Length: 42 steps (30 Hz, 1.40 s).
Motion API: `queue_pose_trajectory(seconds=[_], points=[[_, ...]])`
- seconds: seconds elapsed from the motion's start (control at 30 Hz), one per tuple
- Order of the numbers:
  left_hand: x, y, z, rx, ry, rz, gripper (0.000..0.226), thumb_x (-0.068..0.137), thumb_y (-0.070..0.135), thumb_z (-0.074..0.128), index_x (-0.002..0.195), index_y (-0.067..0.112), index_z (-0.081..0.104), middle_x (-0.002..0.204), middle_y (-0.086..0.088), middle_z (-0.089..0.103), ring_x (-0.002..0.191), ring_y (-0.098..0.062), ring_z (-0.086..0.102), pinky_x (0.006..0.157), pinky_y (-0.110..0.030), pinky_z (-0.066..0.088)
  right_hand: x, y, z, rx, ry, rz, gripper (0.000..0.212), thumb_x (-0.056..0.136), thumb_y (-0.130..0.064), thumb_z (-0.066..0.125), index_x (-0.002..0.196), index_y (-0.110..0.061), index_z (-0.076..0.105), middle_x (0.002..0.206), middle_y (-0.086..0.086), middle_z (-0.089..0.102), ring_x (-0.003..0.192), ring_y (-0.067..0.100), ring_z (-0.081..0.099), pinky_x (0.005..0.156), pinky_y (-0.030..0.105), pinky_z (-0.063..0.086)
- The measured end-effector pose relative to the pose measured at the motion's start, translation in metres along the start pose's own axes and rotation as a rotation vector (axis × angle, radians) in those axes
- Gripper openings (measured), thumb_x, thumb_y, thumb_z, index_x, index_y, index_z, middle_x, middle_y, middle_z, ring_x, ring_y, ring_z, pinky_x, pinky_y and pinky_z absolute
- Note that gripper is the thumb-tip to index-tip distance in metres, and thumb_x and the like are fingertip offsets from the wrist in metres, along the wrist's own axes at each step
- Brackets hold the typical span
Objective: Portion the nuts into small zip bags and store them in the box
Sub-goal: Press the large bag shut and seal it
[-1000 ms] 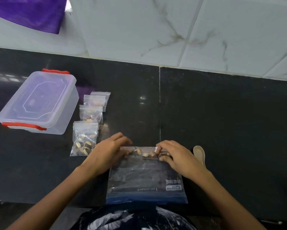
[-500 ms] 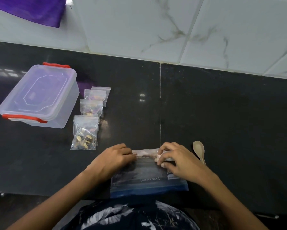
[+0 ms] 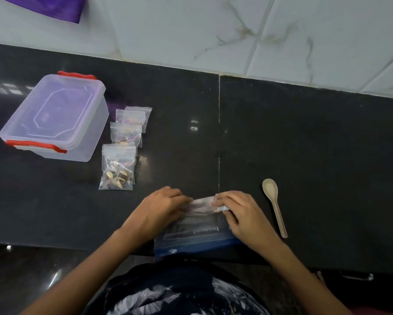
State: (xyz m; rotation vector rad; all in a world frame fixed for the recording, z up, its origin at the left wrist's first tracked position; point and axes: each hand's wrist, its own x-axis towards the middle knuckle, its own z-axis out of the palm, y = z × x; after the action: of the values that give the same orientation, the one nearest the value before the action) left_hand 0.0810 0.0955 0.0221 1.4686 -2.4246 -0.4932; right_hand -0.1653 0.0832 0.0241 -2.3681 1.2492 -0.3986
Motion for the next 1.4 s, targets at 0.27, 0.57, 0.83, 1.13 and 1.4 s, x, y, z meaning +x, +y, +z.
queue_pose_trajectory(seconds=[0.27,0.57,0.83,1.13,1.4], points=[[-0.035,0.01,0.025,0.161,0.169,0.326,0.022,0.095,0.03,0.051,0.099,0.021,0.071,0.086,0.005,0.063,0.08,-0.015,0.047,0.066,-0.027,0.034,-0.012,-0.003,-0.014,0.053,-0.16,0.058,0.012,0.088,-0.019,0.062,0.092,-0.03,0.066,0.105,-0.022,0.058,0.104,-0.003,0.05,0.108,0.023,0.027],[-0.042,0.03,0.023,-0.234,0.091,-0.283,0.041,0.074,0.038,0.075,0.11,0.028,0.059,0.111,0.016,0.049,0.102,-0.005,0.043,0.086,-0.023,0.044,-0.021,-0.009,-0.002,0.021,-0.058,0.056,0.034,0.078,-0.001,0.069,0.098,-0.028,0.067,0.089,-0.021,0.053,0.093,-0.003,0.05,0.111,0.019,0.016],[-0.039,0.036,0.023,0.256,0.034,0.043,0.047,0.061,0.022,0.076,0.099,0.026,0.05,0.102,0.004,0.056,0.083,-0.017,0.051,0.068,-0.028,0.03,-0.037,-0.005,0.009,-0.17,-0.067,-0.065,0.02,0.09,-0.033,0.051,0.109,-0.027,0.053,0.136,-0.009,0.046,0.135,0.007,0.034,0.116,0.036,0.022],[-0.056,0.002,0.026,0.443,-0.127,0.182,0.057,0.097,0.052,0.029,0.147,0.024,0.033,0.151,0.002,0.038,0.138,-0.019,0.031,0.102,-0.04,0.027,-0.043,0.014,0.017,-0.151,0.055,-0.326,0.026,0.09,-0.033,0.056,0.11,-0.022,0.069,0.129,0.003,0.062,0.112,0.019,0.063,0.089,0.031,0.053],[-0.068,-0.014,0.025,0.34,-0.052,0.203,0.043,0.103,0.023,0.022,0.143,0.026,0.038,0.146,0.003,0.045,0.132,-0.017,0.046,0.109,-0.03,0.031,-0.038,0.034,0.018,-0.128,0.064,-0.497,0.029,0.093,-0.031,0.054,0.119,-0.022,0.061,0.131,0.002,0.059,0.112,0.018,0.06,0.086,0.031,0.054]])
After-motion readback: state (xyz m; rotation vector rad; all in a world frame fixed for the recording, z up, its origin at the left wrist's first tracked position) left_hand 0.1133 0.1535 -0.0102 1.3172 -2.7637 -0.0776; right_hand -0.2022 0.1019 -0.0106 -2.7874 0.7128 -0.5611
